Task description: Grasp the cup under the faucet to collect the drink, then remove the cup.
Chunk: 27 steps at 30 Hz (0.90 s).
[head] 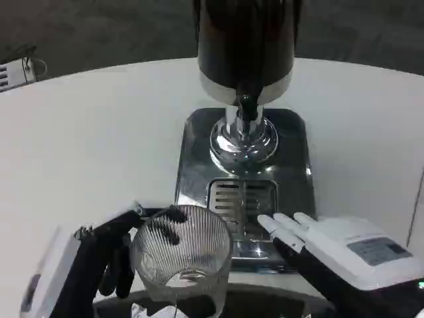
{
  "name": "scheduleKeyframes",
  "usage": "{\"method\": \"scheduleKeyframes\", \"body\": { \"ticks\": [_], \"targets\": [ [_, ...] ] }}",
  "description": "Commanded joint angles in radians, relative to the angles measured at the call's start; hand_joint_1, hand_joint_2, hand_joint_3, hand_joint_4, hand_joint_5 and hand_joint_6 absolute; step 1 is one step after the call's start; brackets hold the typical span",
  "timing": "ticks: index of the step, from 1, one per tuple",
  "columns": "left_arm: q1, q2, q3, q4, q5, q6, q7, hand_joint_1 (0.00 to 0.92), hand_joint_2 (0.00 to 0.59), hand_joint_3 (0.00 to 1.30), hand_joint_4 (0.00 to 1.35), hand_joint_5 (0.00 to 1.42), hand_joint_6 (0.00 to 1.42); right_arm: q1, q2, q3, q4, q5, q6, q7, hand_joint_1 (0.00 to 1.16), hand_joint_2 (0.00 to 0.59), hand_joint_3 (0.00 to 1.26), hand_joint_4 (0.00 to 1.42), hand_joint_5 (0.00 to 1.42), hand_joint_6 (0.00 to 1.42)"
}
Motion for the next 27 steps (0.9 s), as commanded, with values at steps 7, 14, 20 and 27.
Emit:
{"method": "scheduleKeyframes", "body": {
  "ticks": [7, 14, 20, 27],
  "targets": [
    [0.015, -0.009, 0.010, -0.020, -0.016, -0.026, 0.000, 0.580, 0.000, 1.00, 1.14, 1.30, 1.42, 0.022, 0.001, -0.014, -0.029, 0.000, -0.010, 0.014, 0.52, 0.436, 0.00, 0.00, 0.00, 0.00],
    [0.013, -0.012, 0.008, -0.017, -0.016, -0.025, 0.000, 0.581, 0.000, 1.00, 1.14, 1.30, 1.42, 0.025, 0.002, -0.020, -0.033, 0.003, -0.008, 0.018, 0.52, 0.436, 0.00, 0.00, 0.00, 0.00],
    [0.004, -0.013, 0.006, -0.007, -0.014, -0.022, 0.000, 0.585, 0.000, 1.00, 1.14, 1.30, 1.42, 0.027, 0.002, -0.025, -0.033, 0.005, -0.006, 0.020, 0.52, 0.436, 0.00, 0.00, 0.00, 0.00],
    [-0.027, -0.019, 0.004, 0.030, -0.002, -0.009, 0.005, 0.586, 0.000, 1.00, 1.14, 1.30, 1.42, 0.035, 0.004, -0.030, -0.040, 0.004, -0.007, 0.020, 0.52, 0.436, 0.00, 0.00, 0.00, 0.00]
  ]
}}
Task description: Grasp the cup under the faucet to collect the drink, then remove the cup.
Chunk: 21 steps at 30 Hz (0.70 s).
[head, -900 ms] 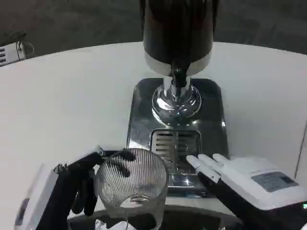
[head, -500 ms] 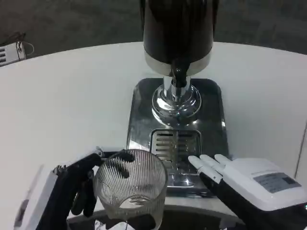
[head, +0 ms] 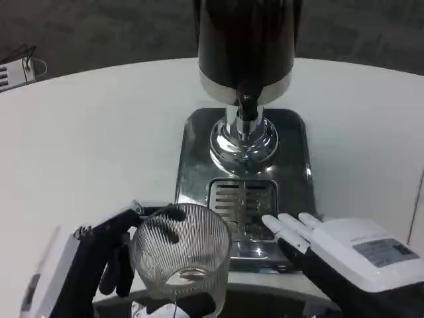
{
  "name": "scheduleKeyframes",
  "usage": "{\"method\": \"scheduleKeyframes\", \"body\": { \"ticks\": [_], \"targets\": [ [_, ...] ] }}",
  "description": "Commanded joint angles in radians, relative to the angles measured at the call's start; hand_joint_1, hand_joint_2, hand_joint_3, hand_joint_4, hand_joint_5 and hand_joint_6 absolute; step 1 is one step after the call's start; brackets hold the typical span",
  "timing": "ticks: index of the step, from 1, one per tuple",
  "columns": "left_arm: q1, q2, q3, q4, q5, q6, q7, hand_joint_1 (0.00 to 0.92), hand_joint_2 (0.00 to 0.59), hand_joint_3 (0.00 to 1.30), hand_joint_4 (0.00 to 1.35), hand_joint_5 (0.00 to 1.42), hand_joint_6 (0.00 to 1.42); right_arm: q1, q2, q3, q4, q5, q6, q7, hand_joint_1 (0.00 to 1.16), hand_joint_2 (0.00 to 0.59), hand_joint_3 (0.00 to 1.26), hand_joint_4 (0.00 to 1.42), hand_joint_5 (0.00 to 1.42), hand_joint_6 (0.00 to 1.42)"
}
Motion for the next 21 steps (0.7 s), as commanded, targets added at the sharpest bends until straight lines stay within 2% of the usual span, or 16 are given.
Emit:
{"method": "scheduleKeyframes", "body": {
  "ticks": [1, 8, 14, 21],
  "targets": [
    [-0.026, -0.007, 0.001, 0.029, -0.002, -0.007, 0.005, 0.586, 0.000, 1.00, 1.14, 1.30, 1.42, 0.020, 0.002, -0.012, -0.020, 0.003, -0.005, 0.009, 0.52, 0.436, 0.00, 0.00, 0.00, 0.00],
    [-0.107, -0.027, -0.010, 0.131, 0.034, 0.001, 0.028, 0.586, 0.000, 1.00, 1.14, 1.30, 1.42, 0.038, 0.009, -0.020, -0.035, -0.001, -0.004, 0.013, 0.52, 0.436, 0.00, 0.00, 0.00, 0.00],
    [-0.229, -0.048, -0.033, 0.240, 0.086, 0.011, 0.065, 0.586, 0.000, 1.00, 1.14, 1.30, 1.42, 0.066, 0.013, -0.033, -0.052, -0.003, -0.003, 0.011, 0.52, 0.436, 0.00, 0.00, 0.00, 0.00],
    [-0.379, -0.042, -0.063, 0.399, 0.152, 0.024, 0.128, 0.587, 0.000, 0.99, 1.14, 1.30, 1.42, 0.101, 0.016, -0.061, -0.074, 0.011, -0.011, 0.006, 0.52, 0.436, 0.00, 0.00, 0.00, 0.00]
  ]
}}
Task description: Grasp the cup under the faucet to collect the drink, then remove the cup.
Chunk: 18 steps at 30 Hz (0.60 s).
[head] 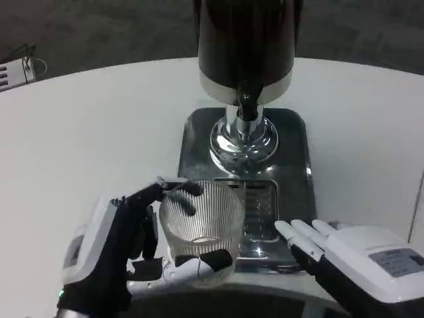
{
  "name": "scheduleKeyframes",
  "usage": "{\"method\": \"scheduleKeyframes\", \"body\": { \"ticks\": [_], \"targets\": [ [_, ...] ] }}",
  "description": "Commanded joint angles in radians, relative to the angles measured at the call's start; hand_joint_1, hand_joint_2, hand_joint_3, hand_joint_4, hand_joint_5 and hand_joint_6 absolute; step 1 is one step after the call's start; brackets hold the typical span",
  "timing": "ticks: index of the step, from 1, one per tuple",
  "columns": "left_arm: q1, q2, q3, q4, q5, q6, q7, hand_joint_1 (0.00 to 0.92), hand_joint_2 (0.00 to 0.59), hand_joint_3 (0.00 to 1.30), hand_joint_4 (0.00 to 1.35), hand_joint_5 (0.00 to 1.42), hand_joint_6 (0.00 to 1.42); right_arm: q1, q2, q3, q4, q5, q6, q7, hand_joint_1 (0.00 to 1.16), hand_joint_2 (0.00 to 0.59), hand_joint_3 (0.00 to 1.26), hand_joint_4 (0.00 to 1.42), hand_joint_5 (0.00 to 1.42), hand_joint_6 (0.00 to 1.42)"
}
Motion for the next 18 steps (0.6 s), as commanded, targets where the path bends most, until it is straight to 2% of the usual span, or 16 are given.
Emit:
{"method": "scheduleKeyframes", "body": {
  "ticks": [1, 12, 18],
  "targets": [
    [-0.097, 0.005, -0.018, 0.106, 0.040, 0.008, 0.068, 0.587, 0.000, 0.99, 1.14, 1.30, 1.42, 0.031, 0.007, -0.030, -0.018, 0.018, -0.014, 0.000, 0.52, 0.436, 0.00, 0.00, 0.00, 0.00],
    [-0.289, 0.027, -0.064, 0.348, 0.121, 0.038, 0.193, 0.587, 0.000, 0.99, 1.14, 1.30, 1.42, 0.058, -0.004, -0.093, -0.018, 0.088, -0.046, -0.006, 0.52, 0.436, 0.00, 0.00, 0.00, 0.00],
    [-0.401, 0.062, -0.083, 0.491, 0.122, 0.052, 0.248, 0.587, 0.000, 0.99, 1.14, 1.30, 1.42, 0.070, -0.016, -0.114, -0.018, 0.126, -0.043, -0.005, 0.52, 0.437, 0.00, 0.00, 0.00, 0.00]
  ]
}}
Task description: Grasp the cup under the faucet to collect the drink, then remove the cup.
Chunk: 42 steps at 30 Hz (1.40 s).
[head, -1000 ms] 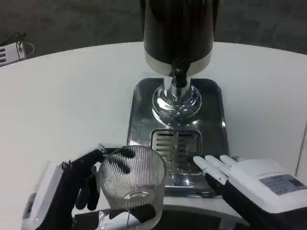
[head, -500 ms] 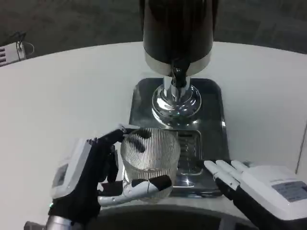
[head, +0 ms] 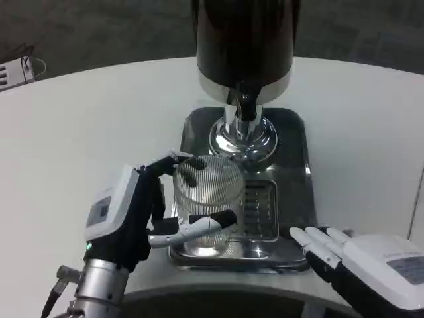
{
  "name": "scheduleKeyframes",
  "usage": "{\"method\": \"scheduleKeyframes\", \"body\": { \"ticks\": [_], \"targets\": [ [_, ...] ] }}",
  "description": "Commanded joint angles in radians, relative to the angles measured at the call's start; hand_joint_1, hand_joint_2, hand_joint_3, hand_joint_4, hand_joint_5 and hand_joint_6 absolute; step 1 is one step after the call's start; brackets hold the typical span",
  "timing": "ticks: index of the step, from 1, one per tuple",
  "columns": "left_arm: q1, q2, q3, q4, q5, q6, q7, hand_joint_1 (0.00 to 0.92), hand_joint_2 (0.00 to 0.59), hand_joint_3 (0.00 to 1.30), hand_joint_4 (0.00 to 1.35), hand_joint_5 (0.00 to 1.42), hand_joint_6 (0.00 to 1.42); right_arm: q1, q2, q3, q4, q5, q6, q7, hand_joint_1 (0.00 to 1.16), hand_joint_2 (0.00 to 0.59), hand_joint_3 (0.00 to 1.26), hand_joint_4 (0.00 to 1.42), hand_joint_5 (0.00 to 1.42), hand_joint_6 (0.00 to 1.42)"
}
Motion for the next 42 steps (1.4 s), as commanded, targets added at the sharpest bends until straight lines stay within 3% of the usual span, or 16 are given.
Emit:
{"method": "scheduleKeyframes", "body": {
  "ticks": [1, 12, 20, 26, 30, 32, 42],
  "targets": [
    [-0.088, 0.029, -0.015, 0.097, 0.004, 0.008, 0.061, 0.587, 0.000, 0.99, 1.14, 1.30, 1.42, 0.015, -0.011, -0.018, -0.015, 0.037, 0.001, -0.006, 0.52, 0.437, 0.00, 0.00, 0.00, 0.00],
    [-0.243, 0.016, -0.107, 0.301, 0.021, 0.021, 0.139, 0.587, 0.000, 0.98, 1.13, 1.30, 1.42, 0.012, -0.042, -0.051, 0.006, 0.102, 0.017, -0.017, 0.52, 0.437, 0.00, 0.00, 0.00, 0.00],
    [-0.317, 0.002, -0.175, 0.395, 0.018, 0.003, 0.123, 0.584, 0.000, 0.91, 1.03, 1.23, 1.41, 0.025, -0.068, -0.075, 0.025, 0.140, 0.025, -0.035, 0.52, 0.437, 0.00, 0.00, 0.00, 0.00],
    [-0.353, -0.001, -0.203, 0.443, -0.011, -0.003, 0.071, 0.517, 0.000, 0.72, 0.81, 1.08, 1.36, 0.033, -0.083, -0.085, 0.036, 0.162, 0.028, -0.052, 0.52, 0.434, 0.00, 0.00, 0.00, 0.00],
    [-0.369, 0.000, -0.215, 0.451, -0.025, -0.006, 0.037, 0.301, 0.040, 0.55, 0.64, 0.97, 1.29, 0.032, -0.092, -0.084, 0.043, 0.173, 0.031, -0.062, 0.52, 0.431, 0.00, 0.00, 0.00, 0.00],
    [-0.373, 0.002, -0.219, 0.448, -0.028, -0.006, 0.026, 0.258, 0.040, 0.51, 0.59, 0.93, 1.28, 0.029, -0.094, -0.081, 0.047, 0.176, 0.033, -0.065, 0.52, 0.431, 0.00, 0.00, 0.00, 0.00],
    [-0.354, 0.028, -0.213, 0.392, -0.041, -0.018, 0.002, 0.119, 0.002, 0.26, 0.11, 0.44, 0.81, 0.017, -0.100, -0.066, 0.058, 0.188, 0.045, -0.079, 0.52, 0.433, 0.00, 0.00, 0.00, 0.00]
  ]
}}
